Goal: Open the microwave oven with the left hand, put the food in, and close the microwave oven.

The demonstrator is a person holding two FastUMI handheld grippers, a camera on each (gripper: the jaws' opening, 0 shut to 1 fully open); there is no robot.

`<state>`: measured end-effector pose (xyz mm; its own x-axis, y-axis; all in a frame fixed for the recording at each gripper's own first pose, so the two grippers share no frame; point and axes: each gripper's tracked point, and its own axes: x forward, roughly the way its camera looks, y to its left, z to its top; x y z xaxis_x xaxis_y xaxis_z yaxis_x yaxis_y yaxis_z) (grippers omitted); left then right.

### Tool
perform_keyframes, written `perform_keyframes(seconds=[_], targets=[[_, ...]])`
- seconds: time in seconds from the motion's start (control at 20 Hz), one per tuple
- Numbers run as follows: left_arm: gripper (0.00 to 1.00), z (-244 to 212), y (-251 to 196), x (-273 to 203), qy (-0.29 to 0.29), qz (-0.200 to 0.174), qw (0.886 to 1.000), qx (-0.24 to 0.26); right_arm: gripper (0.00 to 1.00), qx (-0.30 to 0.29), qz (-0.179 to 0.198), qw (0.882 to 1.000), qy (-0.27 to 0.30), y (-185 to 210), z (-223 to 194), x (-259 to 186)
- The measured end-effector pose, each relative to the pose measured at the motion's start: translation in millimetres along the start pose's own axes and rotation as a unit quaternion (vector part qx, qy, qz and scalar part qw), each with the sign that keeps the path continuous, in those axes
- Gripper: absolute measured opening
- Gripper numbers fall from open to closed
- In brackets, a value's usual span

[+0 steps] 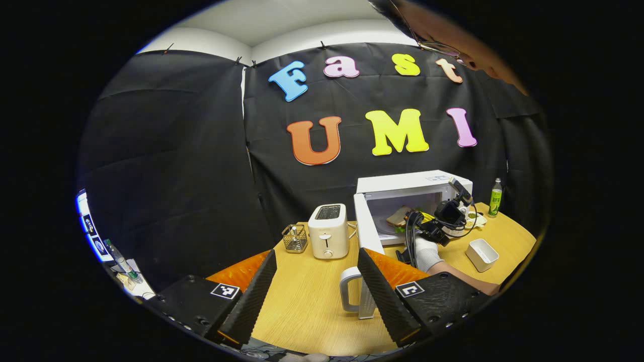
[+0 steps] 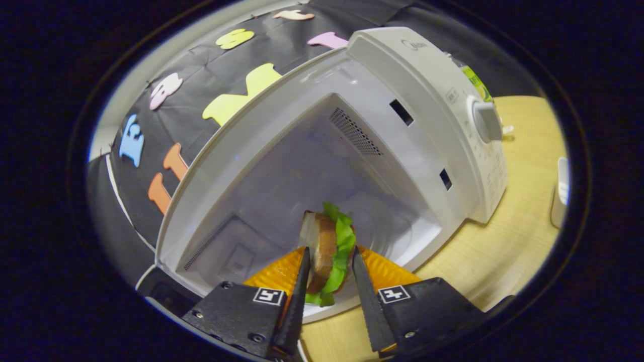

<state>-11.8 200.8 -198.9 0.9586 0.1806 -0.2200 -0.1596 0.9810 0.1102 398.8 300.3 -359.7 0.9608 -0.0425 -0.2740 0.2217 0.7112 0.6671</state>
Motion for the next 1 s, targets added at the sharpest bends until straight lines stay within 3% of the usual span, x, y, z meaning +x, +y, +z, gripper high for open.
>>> perform_keyframes(seconds=[0.15, 0.2, 0.25, 0.3, 0.4, 0.45, 0.5, 0.55, 0.6, 0.7, 0.75, 0.85, 1.0], targets=[[0.96, 2, 2, -1, -0.003, 0.002, 1.000, -0.005, 0.60, -0.052, -0.016, 0.999, -0.003, -9, 8, -4], [0.96, 4, 2, -1, -0.004, 0.002, 1.000, -0.006, 0.77, -0.075, -0.015, 0.997, -0.010, -9, 14, -7], [0.96, 3, 1, 0, -0.004, 0.002, 1.000, -0.008, 0.72, -0.110, -0.019, 0.994, -0.017, -10, 19, -10], [0.96, 3, 0, 0, -0.006, 0.001, 1.000, -0.012, 0.88, -0.136, -0.012, 0.990, -0.015, -6, 22, -14], [0.96, 8, -2, 1, -0.011, 0.001, 1.000, -0.017, 0.91, -0.152, 0.002, 0.988, -0.009, -1, 21, -21], [0.97, 9, -3, 0, -0.014, 0.002, 1.000, -0.017, 1.00, -0.152, 0.008, 0.988, 0.000, -1, 21, -27], [0.96, 10, -3, 0, -0.017, 0.003, 1.000, -0.016, 1.00, -0.158, 0.012, 0.987, 0.003, 0, 22, -35], [0.96, 11, -2, 0, -0.020, 0.005, 1.000, -0.015, 0.91, -0.166, 0.018, 0.986, 0.005, 2, 24, -44], [0.96, 14, -2, -1, -0.022, 0.004, 1.000, -0.016, 1.00, -0.176, 0.022, 0.984, 0.009, 5, 27, -55], [0.96, 20, 0, -4, -0.026, 0.005, 0.999, -0.018, 1.00, -0.209, 0.028, 0.977, 0.009, 6, 41, -77], [0.96, 24, 0, -6, -0.028, 0.005, 0.999, -0.019, 0.91, -0.221, 0.033, 0.975, 0.009, 8, 52, -91], [0.96, 29, 0, -10, -0.030, 0.002, 0.999, -0.019, 0.91, -0.246, 0.040, 0.968, 0.008, 9, 78, -122], [0.96, 32, 3, -13, -0.033, -0.005, 0.999, -0.020, 0.91, -0.311, 0.051, 0.949, -0.004, 12, 129, -170]])
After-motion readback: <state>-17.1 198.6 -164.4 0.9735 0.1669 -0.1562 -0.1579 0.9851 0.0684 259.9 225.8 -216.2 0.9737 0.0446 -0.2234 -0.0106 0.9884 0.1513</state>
